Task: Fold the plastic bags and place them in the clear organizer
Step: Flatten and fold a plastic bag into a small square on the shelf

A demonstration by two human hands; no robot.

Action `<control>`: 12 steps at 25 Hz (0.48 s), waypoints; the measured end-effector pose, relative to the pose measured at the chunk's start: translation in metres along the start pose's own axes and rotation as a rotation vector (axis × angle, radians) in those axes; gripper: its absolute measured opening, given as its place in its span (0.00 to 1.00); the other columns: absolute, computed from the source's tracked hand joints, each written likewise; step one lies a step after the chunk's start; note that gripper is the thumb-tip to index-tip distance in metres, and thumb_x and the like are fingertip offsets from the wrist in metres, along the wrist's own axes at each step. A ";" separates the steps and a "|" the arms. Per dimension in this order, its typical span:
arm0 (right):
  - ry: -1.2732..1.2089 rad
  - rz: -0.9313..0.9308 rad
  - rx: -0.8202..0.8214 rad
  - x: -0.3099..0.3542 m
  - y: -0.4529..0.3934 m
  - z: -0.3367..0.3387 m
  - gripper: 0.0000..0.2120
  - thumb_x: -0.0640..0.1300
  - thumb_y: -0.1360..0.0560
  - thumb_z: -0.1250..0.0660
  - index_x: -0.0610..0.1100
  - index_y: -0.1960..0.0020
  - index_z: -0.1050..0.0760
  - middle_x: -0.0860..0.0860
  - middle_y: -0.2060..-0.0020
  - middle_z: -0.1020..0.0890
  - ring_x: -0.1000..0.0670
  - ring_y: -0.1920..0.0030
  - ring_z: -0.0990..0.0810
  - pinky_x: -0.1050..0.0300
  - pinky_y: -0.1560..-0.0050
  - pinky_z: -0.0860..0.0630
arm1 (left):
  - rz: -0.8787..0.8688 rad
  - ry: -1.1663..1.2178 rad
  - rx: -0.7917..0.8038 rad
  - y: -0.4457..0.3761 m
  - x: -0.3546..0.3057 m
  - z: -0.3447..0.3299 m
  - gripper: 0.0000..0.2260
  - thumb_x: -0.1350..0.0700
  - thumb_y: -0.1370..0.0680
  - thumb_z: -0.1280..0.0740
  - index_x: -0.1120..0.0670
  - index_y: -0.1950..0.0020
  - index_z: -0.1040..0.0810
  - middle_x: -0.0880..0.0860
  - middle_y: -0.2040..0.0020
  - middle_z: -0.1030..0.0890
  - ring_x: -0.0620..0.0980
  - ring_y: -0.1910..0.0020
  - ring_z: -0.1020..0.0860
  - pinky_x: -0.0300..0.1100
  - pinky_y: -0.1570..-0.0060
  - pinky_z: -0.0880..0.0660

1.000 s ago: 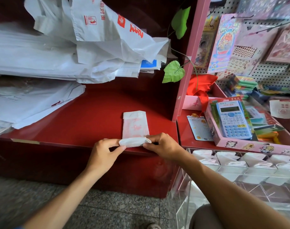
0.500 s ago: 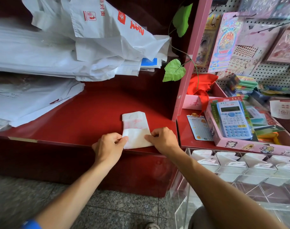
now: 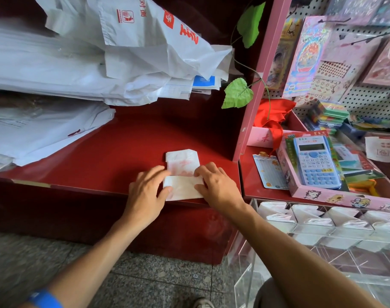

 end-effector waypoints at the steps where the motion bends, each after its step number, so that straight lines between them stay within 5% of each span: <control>1: 0.041 0.056 0.030 0.000 0.000 -0.002 0.13 0.48 0.20 0.38 0.48 0.37 0.26 0.51 0.40 0.26 0.45 0.45 0.28 0.51 0.48 0.28 | -0.060 -0.024 0.068 0.000 0.000 -0.003 0.17 0.45 0.22 0.38 0.48 0.36 0.22 0.44 0.34 0.24 0.51 0.37 0.28 0.49 0.46 0.37; 5: 0.113 0.053 0.131 -0.011 0.001 -0.008 0.17 0.50 0.19 0.41 0.50 0.32 0.27 0.54 0.32 0.28 0.44 0.40 0.30 0.49 0.42 0.32 | -0.091 -0.101 0.280 0.001 -0.001 -0.005 0.35 0.33 0.27 0.57 0.45 0.27 0.30 0.40 0.28 0.30 0.44 0.28 0.36 0.45 0.39 0.44; 10: 0.028 0.053 0.103 -0.011 0.002 -0.003 0.22 0.49 0.21 0.38 0.53 0.28 0.32 0.54 0.33 0.29 0.45 0.41 0.29 0.48 0.43 0.30 | -0.119 -0.205 0.386 0.003 0.000 -0.006 0.42 0.24 0.33 0.53 0.42 0.23 0.37 0.37 0.25 0.38 0.43 0.28 0.42 0.45 0.36 0.45; 12: 0.073 0.089 0.141 -0.010 0.003 -0.005 0.22 0.57 0.22 0.41 0.55 0.28 0.31 0.56 0.31 0.30 0.46 0.39 0.30 0.50 0.44 0.33 | -0.157 -0.275 0.374 0.004 0.002 -0.011 0.42 0.25 0.34 0.51 0.43 0.24 0.37 0.37 0.26 0.38 0.44 0.28 0.41 0.46 0.37 0.42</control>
Point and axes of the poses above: each hand's wrist, its own y-axis away from the middle knuckle, its own z-axis out of the back of the hand, x = y × z, the point moved 5 cm from there along -y, towards the middle knuckle
